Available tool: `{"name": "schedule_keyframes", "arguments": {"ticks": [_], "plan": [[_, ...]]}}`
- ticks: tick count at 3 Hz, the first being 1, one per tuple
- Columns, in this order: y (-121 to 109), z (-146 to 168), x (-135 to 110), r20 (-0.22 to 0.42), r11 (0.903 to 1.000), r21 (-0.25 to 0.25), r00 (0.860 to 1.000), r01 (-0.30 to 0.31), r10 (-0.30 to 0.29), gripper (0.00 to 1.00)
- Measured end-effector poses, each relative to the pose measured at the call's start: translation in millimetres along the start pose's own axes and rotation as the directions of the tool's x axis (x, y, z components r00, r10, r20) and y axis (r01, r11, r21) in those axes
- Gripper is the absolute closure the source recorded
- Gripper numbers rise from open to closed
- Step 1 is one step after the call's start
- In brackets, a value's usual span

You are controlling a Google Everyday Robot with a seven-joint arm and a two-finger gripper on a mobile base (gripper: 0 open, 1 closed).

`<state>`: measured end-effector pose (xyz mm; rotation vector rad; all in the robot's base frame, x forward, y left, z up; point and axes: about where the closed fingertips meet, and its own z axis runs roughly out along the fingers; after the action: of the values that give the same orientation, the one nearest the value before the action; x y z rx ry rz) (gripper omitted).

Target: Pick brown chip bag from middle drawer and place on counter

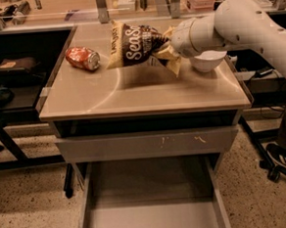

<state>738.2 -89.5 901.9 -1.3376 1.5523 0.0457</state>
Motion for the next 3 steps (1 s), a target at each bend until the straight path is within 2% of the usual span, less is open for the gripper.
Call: {"name": "schedule_keyframes", "arguments": {"ticks": [1, 2, 3], "plan": [[12, 12, 4, -0.018, 0.9988, -0.046, 1.0, -0.018, 0.017, 1.0], [33, 6, -2, 0.032, 0.9899, -0.141, 0.999, -0.005, 0.01, 1.0], [40, 8, -3, 0.029, 0.9858, -0.168, 1.0, 0.001, 0.004, 0.82]]}}
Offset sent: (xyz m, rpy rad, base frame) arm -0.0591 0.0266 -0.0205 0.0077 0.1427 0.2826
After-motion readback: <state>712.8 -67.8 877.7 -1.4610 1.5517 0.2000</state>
